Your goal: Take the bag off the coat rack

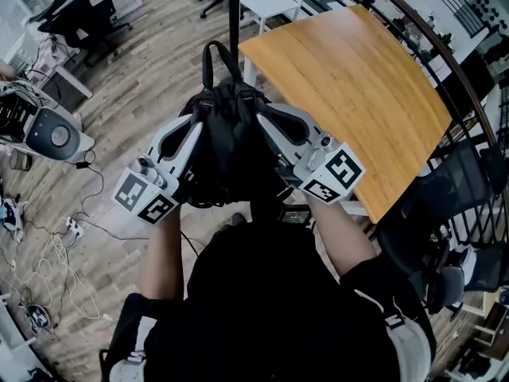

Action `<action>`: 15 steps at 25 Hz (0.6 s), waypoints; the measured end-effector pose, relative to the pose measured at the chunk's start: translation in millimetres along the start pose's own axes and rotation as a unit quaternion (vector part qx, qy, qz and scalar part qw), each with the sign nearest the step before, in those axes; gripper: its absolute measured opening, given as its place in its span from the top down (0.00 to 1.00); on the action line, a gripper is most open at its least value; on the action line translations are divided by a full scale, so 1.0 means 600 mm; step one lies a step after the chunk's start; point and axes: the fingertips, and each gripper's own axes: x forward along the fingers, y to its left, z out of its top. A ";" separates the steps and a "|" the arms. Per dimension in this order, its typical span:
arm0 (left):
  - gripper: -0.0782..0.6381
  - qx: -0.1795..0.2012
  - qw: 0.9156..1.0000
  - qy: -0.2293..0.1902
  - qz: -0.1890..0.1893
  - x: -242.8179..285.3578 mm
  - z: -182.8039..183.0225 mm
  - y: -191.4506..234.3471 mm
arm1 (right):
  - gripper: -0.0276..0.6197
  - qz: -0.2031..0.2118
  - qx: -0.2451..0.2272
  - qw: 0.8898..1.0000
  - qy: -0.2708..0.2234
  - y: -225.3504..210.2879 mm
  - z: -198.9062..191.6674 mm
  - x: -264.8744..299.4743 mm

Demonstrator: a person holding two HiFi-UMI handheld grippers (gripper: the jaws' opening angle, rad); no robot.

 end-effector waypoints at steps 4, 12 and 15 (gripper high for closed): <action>0.82 -0.007 1.000 -0.003 0.001 -0.006 0.005 0.000 | 0.86 -0.002 0.001 1.000 0.001 0.005 0.002 0.006; 0.82 -0.017 1.000 -0.007 -0.003 -0.012 0.009 0.002 | 0.86 -0.005 -0.004 1.000 0.001 0.008 0.004 0.013; 0.82 -0.020 1.000 -0.010 -0.006 -0.012 0.014 0.000 | 0.86 -0.007 -0.004 1.000 -0.001 0.007 0.008 0.014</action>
